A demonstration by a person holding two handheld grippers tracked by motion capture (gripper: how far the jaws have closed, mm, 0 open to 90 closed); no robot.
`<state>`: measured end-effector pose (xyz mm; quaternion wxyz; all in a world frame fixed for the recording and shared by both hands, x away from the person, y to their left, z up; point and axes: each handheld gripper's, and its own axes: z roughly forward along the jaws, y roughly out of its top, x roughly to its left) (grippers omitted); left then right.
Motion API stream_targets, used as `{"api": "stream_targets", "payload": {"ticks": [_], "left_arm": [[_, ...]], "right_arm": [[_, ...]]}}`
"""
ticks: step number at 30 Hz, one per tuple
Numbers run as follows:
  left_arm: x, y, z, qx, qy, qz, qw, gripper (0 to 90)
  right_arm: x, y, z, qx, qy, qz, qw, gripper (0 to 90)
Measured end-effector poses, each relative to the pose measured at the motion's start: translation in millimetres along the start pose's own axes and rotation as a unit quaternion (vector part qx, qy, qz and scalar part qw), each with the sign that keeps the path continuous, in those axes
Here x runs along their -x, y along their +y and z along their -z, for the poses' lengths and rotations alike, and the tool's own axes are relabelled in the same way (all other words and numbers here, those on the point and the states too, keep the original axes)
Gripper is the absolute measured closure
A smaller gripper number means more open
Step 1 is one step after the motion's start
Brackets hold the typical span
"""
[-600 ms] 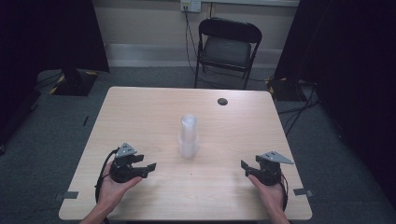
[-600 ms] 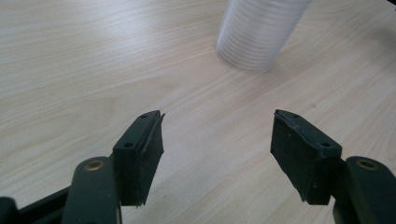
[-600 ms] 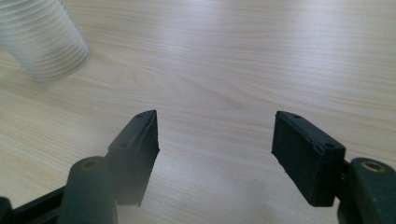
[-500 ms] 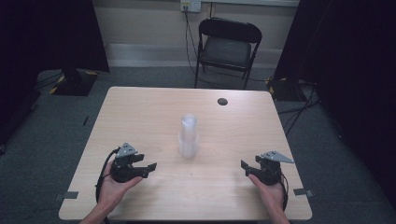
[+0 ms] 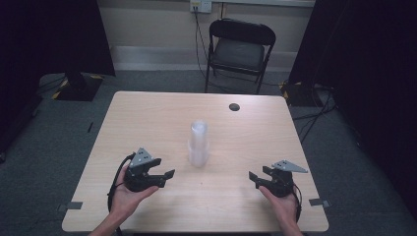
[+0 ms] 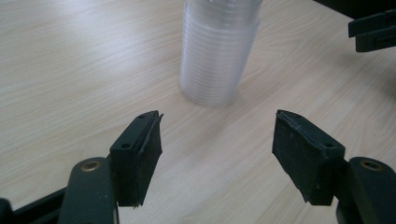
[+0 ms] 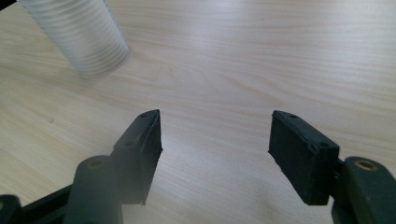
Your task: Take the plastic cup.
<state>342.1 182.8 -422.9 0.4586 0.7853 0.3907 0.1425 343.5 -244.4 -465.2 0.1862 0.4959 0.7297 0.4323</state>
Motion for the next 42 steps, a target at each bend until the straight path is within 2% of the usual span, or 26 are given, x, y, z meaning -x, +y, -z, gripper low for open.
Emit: {"api": "stream_targets", "payload": {"ticks": [2, 3, 5, 6, 9, 10, 12, 17, 20, 23, 24, 26, 27, 28, 30, 31, 32, 33, 34, 37, 42], "left_arm": [[-0.9, 1.6, -0.2, 0.003, -0.004, 0.008, 1.0, 32.7], [-3.4, 4.3, -2.2, 0.005, -0.018, 0.012, 0.9998, 31.5], [-4.9, 6.3, -4.4, 0.001, -0.017, 0.012, 0.9998, 31.1], [-8.1, 8.2, -6.6, 0.01, -0.027, 0.024, 0.9993, 31.0], [-11.8, 13.5, -9.4, 0.01, -0.055, 0.016, 0.9983, 29.0], [-12.5, 15.4, -10.8, 0.011, -0.057, 0.012, 0.9983, 29.0], [-11.8, 22.1, -13.7, 0.015, -0.043, 0.0, 0.999, 27.5], [-10.5, 35.9, -18.5, 0.027, -0.042, 0.004, 0.9987, 29.0], [-6.8, 43.2, -19.9, 0.028, -0.031, -0.016, 0.999, 28.5], [-3.8, 49.0, -22.1, 0.034, -0.029, -0.024, 0.9987, 27.4], [-2.3, 51.8, -24.6, 0.025, -0.029, -0.035, 0.9987, 26.6], [1.4, 55.3, -27.1, 0.024, -0.023, -0.041, 0.9986, 24.6], [3.8, 57.5, -27.5, 0.029, -0.027, -0.053, 0.9978, 26.8], [5.1, 59.5, -28.7, 0.032, -0.03, -0.053, 0.9977, 28.2], [6.9, 63.9, -32.1, 0.028, -0.035, -0.055, 0.9975, 24.0], [6.9, 63.9, -32.1, 0.028, -0.035, -0.055, 0.9975, 25.5], [6.9, 68.2, -35.8, 0.019, -0.053, -0.056, 0.9968, 29.4], [7.5, 70.2, -37.7, 0.015, -0.057, -0.063, 0.9963, 31.3], [8.9, 72.3, -40.3, 0.013, -0.049, -0.065, 0.9966, 30.2], [8.9, 76.6, -45.7, 0.015, -0.056, -0.065, 0.9962, 28.6], [9.6, 86.0, -52.2, 0.037, -0.06, -0.064, 0.9955, 26.5]], "right_arm": [[-1.5, 0.3, 1.7, 0.003, 0.001, 0.001, 1.0, 34.1], [-3.6, 0.1, 3.9, 0.006, -0.002, 0.009, 0.9999, 34.1], [-3.8, -0.2, 4.0, 0.006, 0.0, 0.01, 0.9999, 34.1], [-4.1, -0.8, 2.7, -0.001, 0.001, 0.013, 0.9999, 34.1], [-4.2, -1.6, -0.3, -0.009, 0.003, 0.017, 0.9998, 35.5], [-4.7, -1.7, -1.2, -0.014, 0.005, 0.016, 0.9998, 35.8], [-5.3, -1.8, -2.4, -0.014, 0.007, 0.016, 0.9997, 35.7], [-7.1, -0.3, -2.8, -0.011, 0.01, 0.018, 0.9997, 35.4], [-6.8, -0.4, -2.8, -0.012, 0.01, 0.017, 0.9997, 35.3], [-6.7, -0.2, -2.8, -0.01, 0.011, 0.016, 0.9998, 35.2], [-6.8, -0.1, -2.7, -0.01, 0.011, 0.015, 0.9998, 34.9], [-6.9, -0.1, -2.8, -0.009, 0.011, 0.014, 0.9998, 34.9], [-7.0, 0.0, -2.7, -0.009, 0.011, 0.014, 0.9998, 34.9], [-7.1, 0.2, -2.6, -0.009, 0.011, 0.015, 0.9998, 34.8], [-7.4, 0.3, -2.7, -0.009, 0.012, 0.016, 0.9998, 34.8], [-7.4, 0.3, -3.0, -0.01, 0.013, 0.016, 0.9997, 34.9], [-7.5, 0.2, -3.2, -0.011, 0.014, 0.016, 0.9997, 35.0], [-7.7, 0.2, -3.3, -0.012, 0.015, 0.015, 0.9997, 35.0], [-7.8, 0.0, -3.4, -0.013, 0.016, 0.015, 0.9997, 35.0], [-7.5, 0.2, -3.7, -0.014, 0.017, 0.015, 0.9996, 35.1], [-7.8, 0.3, -4.4, -0.016, 0.019, 0.013, 0.9996, 35.1]]}}
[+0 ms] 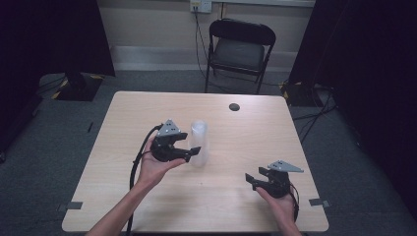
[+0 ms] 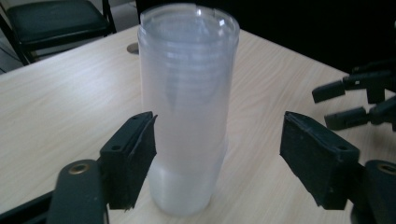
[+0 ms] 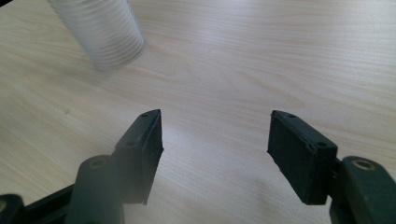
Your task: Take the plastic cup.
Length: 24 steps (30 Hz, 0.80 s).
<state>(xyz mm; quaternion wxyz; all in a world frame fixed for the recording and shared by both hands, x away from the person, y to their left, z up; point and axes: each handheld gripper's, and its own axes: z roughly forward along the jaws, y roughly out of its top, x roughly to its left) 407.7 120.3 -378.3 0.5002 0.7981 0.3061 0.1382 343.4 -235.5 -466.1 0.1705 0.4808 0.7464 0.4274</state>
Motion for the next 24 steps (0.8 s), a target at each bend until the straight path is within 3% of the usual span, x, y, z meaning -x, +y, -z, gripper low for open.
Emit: {"api": "stream_targets", "payload": {"ticks": [10, 14, 18, 20, 24], "left_arm": [[-3.6, 14.0, -12.4, 0.028, 0.022, -0.007, 0.9993, 24.1], [-5.8, 14.9, -21.7, 0.023, 0.035, -0.015, 0.999, 21.8], [-10.7, 15.3, -33.2, 0.006, 0.037, 0.001, 0.9993, 24.5], [-12.9, 14.1, -37.8, 0.005, 0.027, 0.01, 0.9996, 26.8], [-12.1, 12.9, -43.9, -0.004, 0.025, -0.003, 0.9997, 32.9]], "right_arm": [[0.9, -0.2, 0.9, 0.0, 0.005, -0.001, 1.0, 35.5], [0.8, -0.1, 0.9, -0.002, 0.006, -0.002, 1.0, 35.6], [0.7, -0.2, 0.3, -0.002, 0.007, -0.002, 1.0, 35.6], [0.4, -0.2, 0.2, -0.003, 0.007, -0.002, 1.0, 35.6], [0.9, -0.6, -0.4, -0.007, 0.007, -0.003, 1.0, 35.7]]}}
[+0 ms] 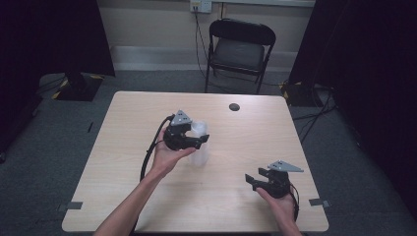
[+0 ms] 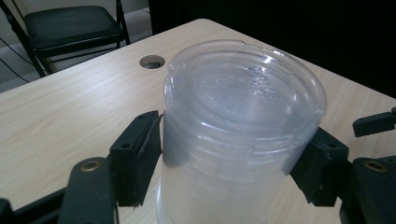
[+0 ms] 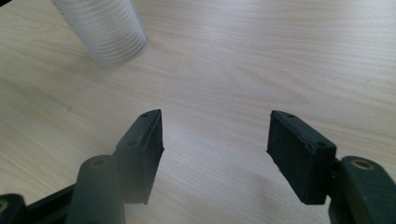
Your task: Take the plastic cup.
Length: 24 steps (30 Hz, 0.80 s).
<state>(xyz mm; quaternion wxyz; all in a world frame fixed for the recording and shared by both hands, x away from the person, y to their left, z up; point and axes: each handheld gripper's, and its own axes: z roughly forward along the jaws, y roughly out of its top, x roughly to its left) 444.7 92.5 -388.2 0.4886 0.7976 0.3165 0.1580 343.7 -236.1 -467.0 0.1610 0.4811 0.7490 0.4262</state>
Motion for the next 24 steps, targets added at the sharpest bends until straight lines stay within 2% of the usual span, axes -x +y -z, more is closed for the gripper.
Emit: {"api": "stream_targets", "payload": {"ticks": [3, 4, 6, 8, 9, 12, 14, 17, 20, 22, 24], "left_arm": [[1.3, -0.3, -1.2, 0.004, -0.003, -0.019, 0.9998, 36.4], [1.3, -0.3, -1.7, 0.005, -0.003, -0.012, 0.9999, 36.8], [0.6, -0.4, -2.0, 0.007, -0.006, -0.015, 0.9998, 37.0], [-0.3, -3.0, -3.4, 0.02, -0.011, -0.022, 0.9995, 37.3], [0.0, -4.2, -3.7, 0.026, -0.009, -0.018, 0.9995, 37.4], [2.4, -5.0, -3.2, 0.03, -0.003, -0.034, 0.999, 37.6], [3.7, -5.2, -3.1, 0.029, 0.002, -0.039, 0.9988, 37.5], [3.8, -5.1, -3.0, 0.028, 0.003, -0.029, 0.9992, 36.3], [2.3, -3.7, -2.1, 0.016, 0.0, -0.012, 0.9998, 35.0], [2.5, -3.2, -2.3, 0.012, 0.0, -0.017, 0.9998, 33.8], [3.4, -4.5, -5.1, -0.002, 0.004, -0.024, 0.9997, 31.1]], "right_arm": [[0.1, 0.0, 0.1, 0.0, 0.0, -0.001, 1.0, 35.8], [0.1, 0.0, 0.0, -0.001, 0.0, -0.001, 1.0, 35.8], [0.0, 0.0, 0.0, -0.002, 0.0, -0.002, 1.0, 35.8], [-0.2, 0.0, 0.1, -0.001, 0.001, -0.002, 1.0, 35.8], [-0.3, 0.0, 0.1, -0.002, 0.001, -0.002, 1.0, 35.8], [-0.1, 0.0, -0.1, -0.002, 0.003, -0.005, 1.0, 35.8], [0.0, -0.1, -0.8, -0.002, 0.004, -0.005, 1.0, 35.8], [-0.7, -0.1, -0.7, -0.003, 0.005, -0.006, 1.0, 35.8], [-0.6, -0.1, -0.4, -0.002, 0.006, -0.006, 1.0, 35.9], [-0.5, -0.1, -0.4, -0.002, 0.006, -0.006, 1.0, 35.9], [-0.6, -0.1, -0.7, -0.002, 0.007, -0.006, 1.0, 35.9]]}}
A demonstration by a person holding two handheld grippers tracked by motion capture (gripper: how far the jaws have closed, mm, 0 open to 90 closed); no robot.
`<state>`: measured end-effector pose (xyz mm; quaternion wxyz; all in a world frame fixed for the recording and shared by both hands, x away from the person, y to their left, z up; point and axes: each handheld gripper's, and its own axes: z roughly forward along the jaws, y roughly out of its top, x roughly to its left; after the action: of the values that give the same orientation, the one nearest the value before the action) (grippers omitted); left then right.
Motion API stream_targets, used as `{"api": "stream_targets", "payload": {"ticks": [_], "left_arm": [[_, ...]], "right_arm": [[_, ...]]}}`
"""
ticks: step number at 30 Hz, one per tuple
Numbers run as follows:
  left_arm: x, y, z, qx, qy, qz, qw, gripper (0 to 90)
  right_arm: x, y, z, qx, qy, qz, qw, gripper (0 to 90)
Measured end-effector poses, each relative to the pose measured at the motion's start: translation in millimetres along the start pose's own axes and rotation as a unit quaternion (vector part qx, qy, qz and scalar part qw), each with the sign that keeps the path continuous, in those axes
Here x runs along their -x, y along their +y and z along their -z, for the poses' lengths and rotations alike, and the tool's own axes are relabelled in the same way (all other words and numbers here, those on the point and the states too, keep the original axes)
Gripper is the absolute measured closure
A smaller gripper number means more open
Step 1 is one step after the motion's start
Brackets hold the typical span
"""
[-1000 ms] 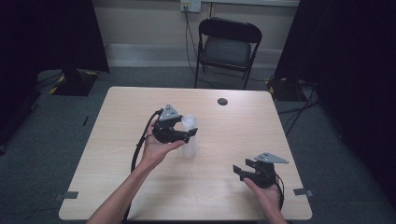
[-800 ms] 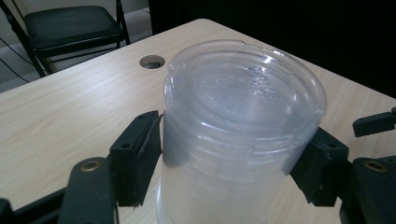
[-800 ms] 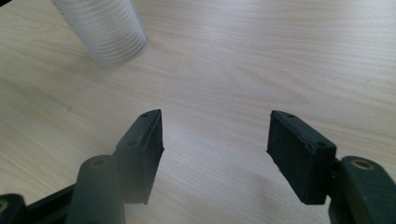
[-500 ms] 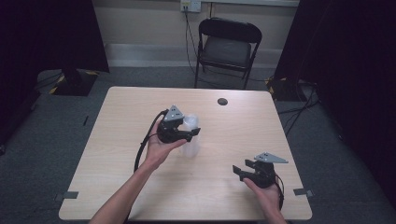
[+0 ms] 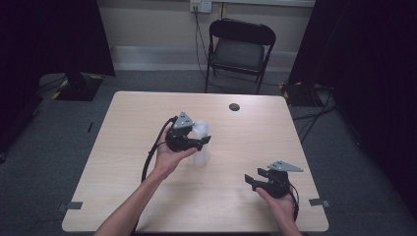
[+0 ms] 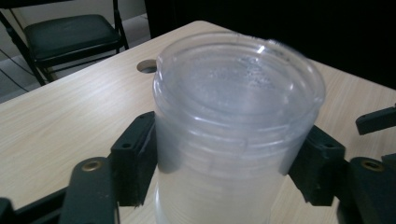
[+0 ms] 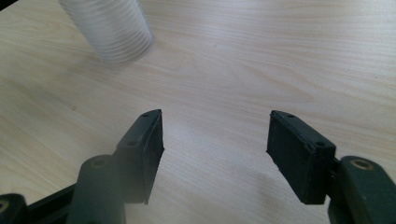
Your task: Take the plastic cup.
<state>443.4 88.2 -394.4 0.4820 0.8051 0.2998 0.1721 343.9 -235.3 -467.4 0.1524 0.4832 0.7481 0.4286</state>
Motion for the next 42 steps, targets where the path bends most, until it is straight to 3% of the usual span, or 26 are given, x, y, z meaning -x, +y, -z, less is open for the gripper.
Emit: {"api": "stream_targets", "payload": {"ticks": [5, 21, 27, 29, 37, 42], "left_arm": [[-1.0, -3.6, -6.1, -0.004, -0.006, 0.016, 0.9999, 30.3], [1.7, 5.2, -1.5, 0.01, 0.004, 0.013, 0.9999, 32.4], [0.3, 7.3, 1.2, 0.016, 0.005, 0.021, 0.9996, 32.0], [-2.2, 8.2, 3.9, 0.024, 0.004, 0.033, 0.9992, 31.8], [-0.4, 11.0, 6.6, 0.031, 0.012, 0.028, 0.9991, 32.5], [-0.9, 13.3, 8.8, 0.04, 0.009, 0.038, 0.9984, 32.6]], "right_arm": [[-0.3, 0.1, -0.6, 0.001, 0.001, 0.001, 1.0, 35.9], [-0.3, 0.0, -0.1, -0.001, 0.001, -0.002, 1.0, 36.0], [-0.2, 0.2, -0.2, 0.0, 0.002, -0.002, 1.0, 36.0], [-0.9, 0.4, -0.1, 0.001, 0.003, 0.001, 1.0, 35.9], [-1.8, 0.7, -0.1, 0.001, 0.004, 0.003, 1.0, 36.0], [-1.7, 0.7, -0.4, 0.001, 0.004, 0.002, 1.0, 36.0]]}}
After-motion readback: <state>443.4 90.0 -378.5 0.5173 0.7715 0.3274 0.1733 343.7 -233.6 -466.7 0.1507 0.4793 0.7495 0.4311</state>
